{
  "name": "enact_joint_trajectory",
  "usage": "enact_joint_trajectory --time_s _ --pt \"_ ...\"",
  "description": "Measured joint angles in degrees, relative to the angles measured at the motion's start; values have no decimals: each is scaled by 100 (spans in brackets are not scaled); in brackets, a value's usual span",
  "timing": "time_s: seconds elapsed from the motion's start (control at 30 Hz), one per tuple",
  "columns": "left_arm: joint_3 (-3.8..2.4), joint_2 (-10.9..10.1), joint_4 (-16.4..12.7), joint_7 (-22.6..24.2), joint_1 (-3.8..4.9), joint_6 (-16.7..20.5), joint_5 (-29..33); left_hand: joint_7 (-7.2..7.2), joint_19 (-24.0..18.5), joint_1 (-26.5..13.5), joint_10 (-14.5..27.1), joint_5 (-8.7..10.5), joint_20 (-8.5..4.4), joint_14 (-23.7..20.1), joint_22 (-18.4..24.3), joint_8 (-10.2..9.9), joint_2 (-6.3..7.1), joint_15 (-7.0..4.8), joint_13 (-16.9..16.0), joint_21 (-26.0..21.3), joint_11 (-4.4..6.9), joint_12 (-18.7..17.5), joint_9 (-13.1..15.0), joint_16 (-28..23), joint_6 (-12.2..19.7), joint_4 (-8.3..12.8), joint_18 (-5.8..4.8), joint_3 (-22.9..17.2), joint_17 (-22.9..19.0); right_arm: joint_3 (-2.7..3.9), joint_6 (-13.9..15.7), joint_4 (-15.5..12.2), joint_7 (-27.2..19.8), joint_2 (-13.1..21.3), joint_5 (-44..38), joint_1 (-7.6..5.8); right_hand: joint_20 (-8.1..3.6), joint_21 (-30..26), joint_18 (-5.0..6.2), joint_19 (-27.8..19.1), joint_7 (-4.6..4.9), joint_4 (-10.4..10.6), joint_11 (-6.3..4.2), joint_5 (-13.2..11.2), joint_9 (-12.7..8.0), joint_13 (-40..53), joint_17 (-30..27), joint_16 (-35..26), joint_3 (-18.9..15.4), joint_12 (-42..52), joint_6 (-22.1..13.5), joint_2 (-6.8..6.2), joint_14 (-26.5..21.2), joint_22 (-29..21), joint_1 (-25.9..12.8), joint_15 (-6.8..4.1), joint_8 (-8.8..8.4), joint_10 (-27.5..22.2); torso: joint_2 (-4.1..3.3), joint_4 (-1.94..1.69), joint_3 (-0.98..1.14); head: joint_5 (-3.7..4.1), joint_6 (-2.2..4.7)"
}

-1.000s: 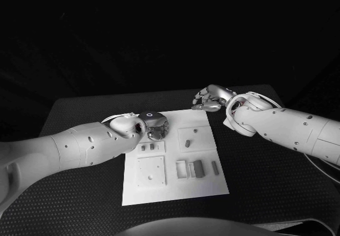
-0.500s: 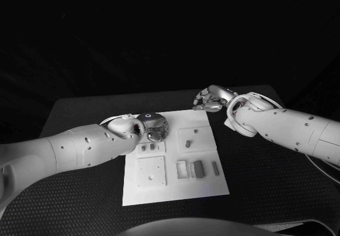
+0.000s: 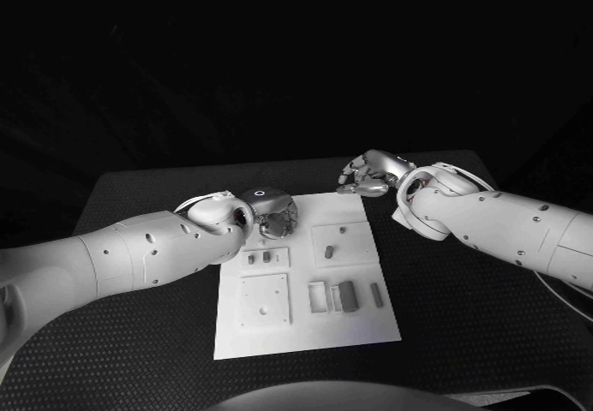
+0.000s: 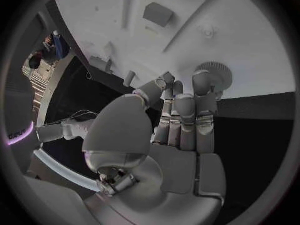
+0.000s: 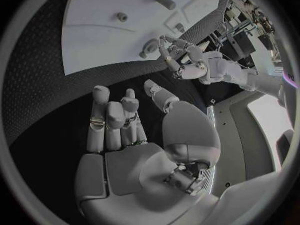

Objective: Assemble the parts on the task board

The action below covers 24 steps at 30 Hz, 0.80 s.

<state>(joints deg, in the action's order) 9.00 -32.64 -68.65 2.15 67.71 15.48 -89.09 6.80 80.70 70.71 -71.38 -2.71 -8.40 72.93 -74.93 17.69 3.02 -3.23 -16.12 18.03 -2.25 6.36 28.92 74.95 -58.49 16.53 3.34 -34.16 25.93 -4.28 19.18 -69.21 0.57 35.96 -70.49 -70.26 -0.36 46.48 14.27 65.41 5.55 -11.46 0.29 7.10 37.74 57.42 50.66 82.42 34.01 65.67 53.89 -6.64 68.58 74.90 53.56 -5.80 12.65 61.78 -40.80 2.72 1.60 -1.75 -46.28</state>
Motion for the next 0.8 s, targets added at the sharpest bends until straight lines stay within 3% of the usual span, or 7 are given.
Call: enact_joint_trajectory --time_s 0.13,0.63,0.8 --pt "-44 -114 -77 -1 8 -37 3 1 10 0 -1 0 -10 -1 0 -1 0 -1 0 0 1 -1 0 0 -1 0 -27 0 0 0 0 -1 0 7 0 1 0 0 0 0 11 0 0 0 0 0 0 0 0 0 -10 0 -1 0 0 1 0 0 1 -1 1 -1 1" --pt "-89 -834 -651 -55 27 -144 9 15 12 14 0 1 -8 -1 1 12 30 -1 2 0 0 2 -3 0 -15 -13 -28 -13 0 0 0 1 0 60 1 2 0 0 0 0 10 0 0 0 -1 -5 -1 0 0 0 -10 0 -3 0 0 3 0 0 5 -16 -7 -8 -2" --pt "-90 -970 -705 -103 30 -152 10 15 18 14 1 2 -1 -1 2 12 31 -1 -1 0 -1 2 -5 0 -15 -13 -28 -13 0 0 0 0 0 75 1 2 0 0 0 0 10 0 0 0 1 -5 -1 0 0 0 -9 0 -8 0 0 8 0 0 5 -15 -10 -18 -2"
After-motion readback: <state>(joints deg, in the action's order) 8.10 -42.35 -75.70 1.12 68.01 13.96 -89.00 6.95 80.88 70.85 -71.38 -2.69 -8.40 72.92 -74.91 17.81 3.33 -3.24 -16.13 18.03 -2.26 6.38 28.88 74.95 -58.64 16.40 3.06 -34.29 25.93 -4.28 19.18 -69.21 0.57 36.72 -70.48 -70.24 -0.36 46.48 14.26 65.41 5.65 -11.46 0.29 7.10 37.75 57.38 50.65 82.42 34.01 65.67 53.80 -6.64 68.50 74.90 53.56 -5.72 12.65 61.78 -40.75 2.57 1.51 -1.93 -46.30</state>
